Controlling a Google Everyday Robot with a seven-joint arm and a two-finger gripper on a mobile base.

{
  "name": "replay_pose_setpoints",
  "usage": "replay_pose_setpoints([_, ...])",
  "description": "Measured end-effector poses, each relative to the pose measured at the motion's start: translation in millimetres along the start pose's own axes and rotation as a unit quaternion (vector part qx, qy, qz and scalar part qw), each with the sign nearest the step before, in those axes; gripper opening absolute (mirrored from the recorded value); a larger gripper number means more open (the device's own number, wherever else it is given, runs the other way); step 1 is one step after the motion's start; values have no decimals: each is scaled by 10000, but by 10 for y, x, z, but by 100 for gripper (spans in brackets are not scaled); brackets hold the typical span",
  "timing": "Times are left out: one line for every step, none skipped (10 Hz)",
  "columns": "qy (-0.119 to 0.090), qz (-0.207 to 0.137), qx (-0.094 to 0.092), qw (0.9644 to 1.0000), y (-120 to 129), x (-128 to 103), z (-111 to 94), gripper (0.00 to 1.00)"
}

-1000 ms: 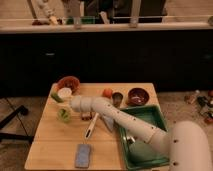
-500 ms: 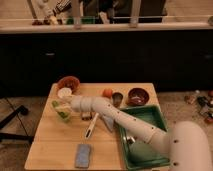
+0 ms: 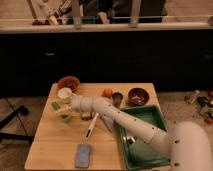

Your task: Place pepper in plastic cup

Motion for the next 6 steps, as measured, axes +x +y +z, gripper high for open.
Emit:
replay_pose_setpoints([28,-96,-46,9999,21,-27,-19,80])
replay_pose_setpoints([19,-92,-133,9999,14,-44,-31,80])
replay_pose_setpoints([53,-68,-197,9998,-2,-38,-43,80])
replay_pose_setpoints([94,-50,-273,9996,-20,-42,-59,80])
replay_pose_setpoints([106,-38,-304,9995,-37,-54,-68,80])
replay_pose_setpoints([120,-21,-328,9994,-48,-50,-88,80])
